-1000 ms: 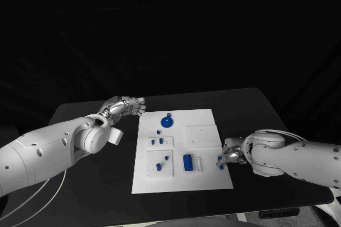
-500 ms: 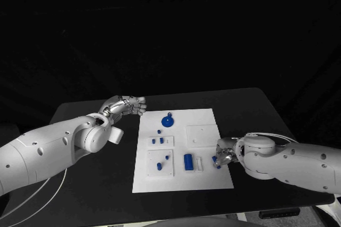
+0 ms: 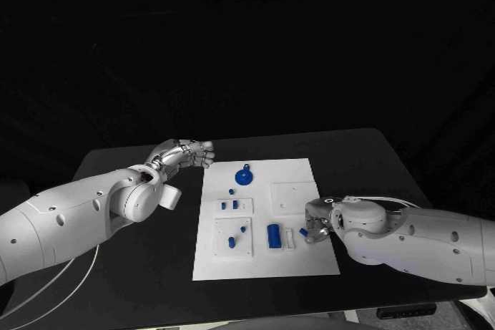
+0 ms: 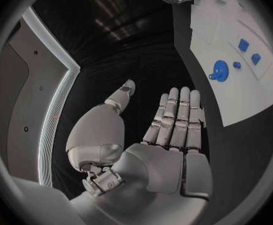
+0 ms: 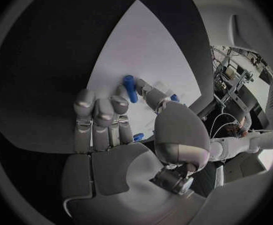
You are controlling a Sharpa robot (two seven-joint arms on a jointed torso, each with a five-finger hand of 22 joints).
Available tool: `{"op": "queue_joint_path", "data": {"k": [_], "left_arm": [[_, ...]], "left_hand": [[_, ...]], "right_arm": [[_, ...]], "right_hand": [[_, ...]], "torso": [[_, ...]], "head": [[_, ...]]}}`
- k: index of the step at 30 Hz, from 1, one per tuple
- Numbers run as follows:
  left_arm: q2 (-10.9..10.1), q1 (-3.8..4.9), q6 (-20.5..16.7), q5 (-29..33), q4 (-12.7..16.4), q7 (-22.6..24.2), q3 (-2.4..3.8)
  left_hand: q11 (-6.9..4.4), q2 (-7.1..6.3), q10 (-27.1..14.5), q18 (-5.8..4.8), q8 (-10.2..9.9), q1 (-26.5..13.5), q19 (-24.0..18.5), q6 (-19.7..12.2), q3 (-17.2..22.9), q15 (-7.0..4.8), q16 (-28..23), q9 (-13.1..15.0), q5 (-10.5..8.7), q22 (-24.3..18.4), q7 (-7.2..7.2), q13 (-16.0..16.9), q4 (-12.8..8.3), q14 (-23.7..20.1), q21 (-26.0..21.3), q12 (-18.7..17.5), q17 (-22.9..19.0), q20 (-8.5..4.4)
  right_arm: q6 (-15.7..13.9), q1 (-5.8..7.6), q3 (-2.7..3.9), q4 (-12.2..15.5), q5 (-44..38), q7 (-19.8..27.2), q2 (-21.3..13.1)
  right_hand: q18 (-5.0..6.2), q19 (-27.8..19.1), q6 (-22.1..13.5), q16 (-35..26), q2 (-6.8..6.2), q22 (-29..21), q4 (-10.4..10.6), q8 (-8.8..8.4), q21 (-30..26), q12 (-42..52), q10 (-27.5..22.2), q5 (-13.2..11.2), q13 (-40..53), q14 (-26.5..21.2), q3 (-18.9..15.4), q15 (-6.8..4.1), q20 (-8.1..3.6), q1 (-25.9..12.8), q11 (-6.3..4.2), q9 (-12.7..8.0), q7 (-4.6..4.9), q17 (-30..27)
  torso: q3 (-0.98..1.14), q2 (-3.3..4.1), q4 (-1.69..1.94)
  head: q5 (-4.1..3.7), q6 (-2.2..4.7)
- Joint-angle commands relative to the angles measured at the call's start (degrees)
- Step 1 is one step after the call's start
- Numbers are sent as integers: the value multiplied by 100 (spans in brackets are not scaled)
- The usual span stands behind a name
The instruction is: Assemble the parts on the task board
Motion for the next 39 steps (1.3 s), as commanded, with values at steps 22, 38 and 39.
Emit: {"op": "queue_joint_path", "data": {"k": [22, 38, 39], "left_arm": [[1, 7, 71, 19, 9, 24, 2], [7, 7, 77, 19, 13, 24, 2], [7, 7, 75, 19, 13, 24, 2]], "left_hand": [[3, 61, 53, 71, 25, -3, 1, 11, -22, -3, -37, -9, -20, 11, 75, -10, -23, 17, -42, 31, 12, -6], [2, 85, 56, 71, 29, 7, 2, 12, -18, -4, -40, -10, -20, 17, 74, -13, -33, 18, -47, 31, 16, -7], [2, 85, 56, 71, 29, 7, 2, 12, -18, -4, -40, -10, -20, 17, 74, -13, -33, 18, -47, 31, 16, -7]], "right_arm": [[-760, -81, -27, 110, 2799, 315, -197], [-836, 102, -26, 312, 3376, 158, -210], [-826, 102, -26, 296, 3440, 142, -194]], "right_hand": [[167, 2, 68, -35, 229, 4, 224, -79, 46, -12, 20, -28, -19, 17, 1037, -2, 94, -221, -17, -1846, 24, 10], [167, 39, 103, -27, 90, -7, 225, -91, 58, -6, 33, -17, -19, 32, 930, -13, 80, -492, -28, -1868, 14, 18], [167, 39, 102, -27, 84, -8, 229, -92, 57, -7, 31, -17, -19, 32, 923, -14, 79, -505, -27, -1870, 14, 18]], "torso": [[6, 0, -5], [-4, 1, 3], [-4, 1, 3]], "head": [[47, -22], [47, -17], [46, -17]]}}
